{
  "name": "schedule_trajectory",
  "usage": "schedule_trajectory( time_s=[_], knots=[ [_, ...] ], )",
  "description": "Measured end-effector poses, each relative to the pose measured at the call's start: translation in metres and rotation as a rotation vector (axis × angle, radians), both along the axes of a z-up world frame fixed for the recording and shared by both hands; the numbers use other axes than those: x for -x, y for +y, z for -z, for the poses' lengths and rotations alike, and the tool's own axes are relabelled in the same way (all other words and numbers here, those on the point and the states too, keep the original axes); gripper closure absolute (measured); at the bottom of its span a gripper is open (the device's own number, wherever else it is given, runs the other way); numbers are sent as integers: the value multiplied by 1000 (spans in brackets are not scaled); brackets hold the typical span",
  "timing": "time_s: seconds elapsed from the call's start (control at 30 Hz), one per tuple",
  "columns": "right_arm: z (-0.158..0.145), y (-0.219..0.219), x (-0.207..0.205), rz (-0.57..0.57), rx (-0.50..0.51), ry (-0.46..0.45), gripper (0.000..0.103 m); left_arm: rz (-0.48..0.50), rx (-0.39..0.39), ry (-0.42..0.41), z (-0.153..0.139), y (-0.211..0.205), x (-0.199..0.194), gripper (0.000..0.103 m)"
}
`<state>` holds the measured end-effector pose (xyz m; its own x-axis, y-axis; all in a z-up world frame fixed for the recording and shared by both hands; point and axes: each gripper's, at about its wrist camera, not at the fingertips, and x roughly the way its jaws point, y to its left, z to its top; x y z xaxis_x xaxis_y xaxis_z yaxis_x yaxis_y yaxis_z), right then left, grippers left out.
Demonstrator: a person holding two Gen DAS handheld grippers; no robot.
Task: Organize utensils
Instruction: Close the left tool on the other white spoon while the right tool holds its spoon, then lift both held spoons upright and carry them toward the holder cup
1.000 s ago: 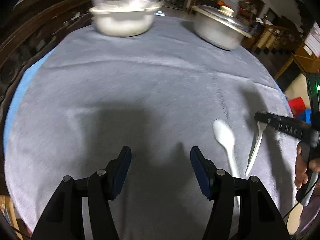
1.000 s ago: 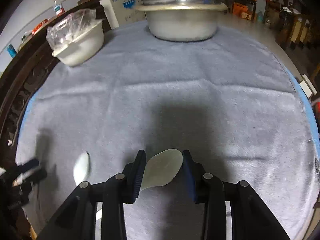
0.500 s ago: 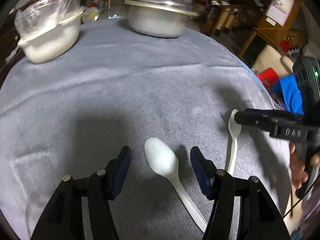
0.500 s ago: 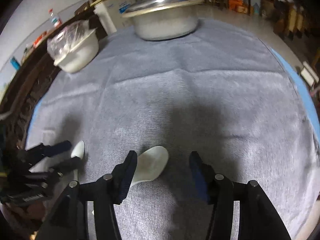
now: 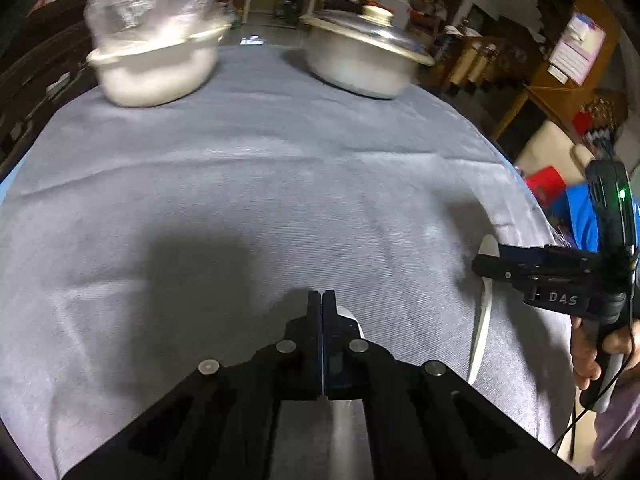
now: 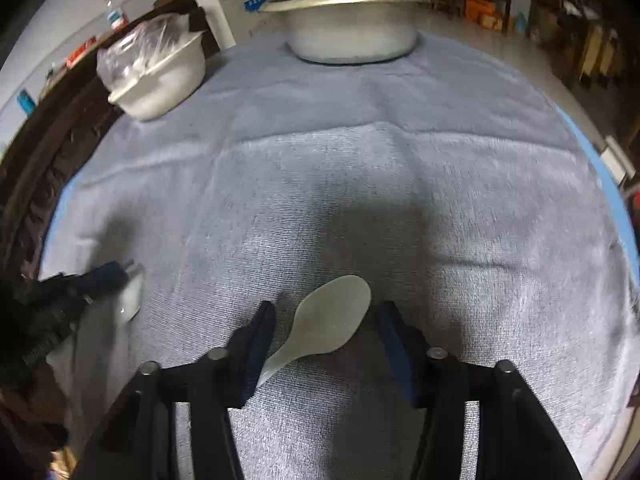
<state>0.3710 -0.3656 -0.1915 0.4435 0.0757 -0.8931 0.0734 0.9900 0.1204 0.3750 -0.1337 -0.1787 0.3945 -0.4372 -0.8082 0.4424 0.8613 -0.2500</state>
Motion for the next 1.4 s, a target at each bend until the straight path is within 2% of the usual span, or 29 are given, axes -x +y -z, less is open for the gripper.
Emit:
schedule_trajectory(
  time_s=[0.07, 0.1, 0.3, 0.33, 0.4, 0.43, 0.47, 0.53, 0.63, 0.7, 0.73, 0.8, 0.9, 0.93, 0.97, 1.03, 1.1, 1.23, 1.4],
  knots=[
    [-1, 3, 1, -11, 27, -3, 77, -9, -2, -14, -3, 8, 2, 103],
    [-1, 4, 2, -15, 31, -5, 92, -13, -8, -20, -2, 9, 3, 103],
    [-9, -5, 16, 9, 13, -60, 95, -24, -35, -21, -4, 28, 10, 103],
    [-10, -8, 21, 9, 3, -71, 95, -11, -54, -29, -5, 28, 13, 98],
    [-11, -14, 26, 23, -10, -73, 95, 19, -75, -37, -7, 25, 18, 75],
    [-10, -17, 28, 30, -23, -72, 95, 39, -82, -44, -8, 21, 23, 55],
    [-10, -19, 29, 35, -33, -69, 95, 58, -80, -51, -9, 19, 27, 45],
    [-9, -27, 28, 69, -65, -52, 95, 103, -85, -63, -11, 12, 34, 44],
    [-11, -33, 20, 82, -122, -23, 91, 137, -171, -70, 3, -4, 36, 44],
    [-15, -31, 17, 70, -130, -18, 76, 137, -200, -47, 13, -7, 34, 44],
    [-16, -28, 13, 63, -119, -11, 72, 143, -204, -94, 13, -9, 38, 44],
    [-17, -22, 6, 45, -101, -4, 65, 161, -224, -114, 15, -12, 41, 45],
    [-11, -7, -10, 12, -28, 53, 62, 180, -218, -127, 15, -14, 42, 61],
    [-8, -5, -13, 10, -9, 66, 62, 184, -216, -127, 14, -14, 41, 73],
    [-5, -2, -15, 6, 9, 72, 62, 185, -213, -120, 14, -14, 40, 73],
    [-1, 6, -17, -9, 77, 74, 72, 181, -205, -111, 14, -11, 37, 73],
    [-2, 10, -16, -25, 113, 64, 91, 168, -203, -114, 13, -8, 36, 73],
    [-4, 2, -8, -5, 87, 48, 93, 119, -150, -97, 7, 8, 32, 73],
    [-16, -23, 16, 41, -28, -20, 93, 39, -66, -89, -7, 36, 35, 73]
  ],
)
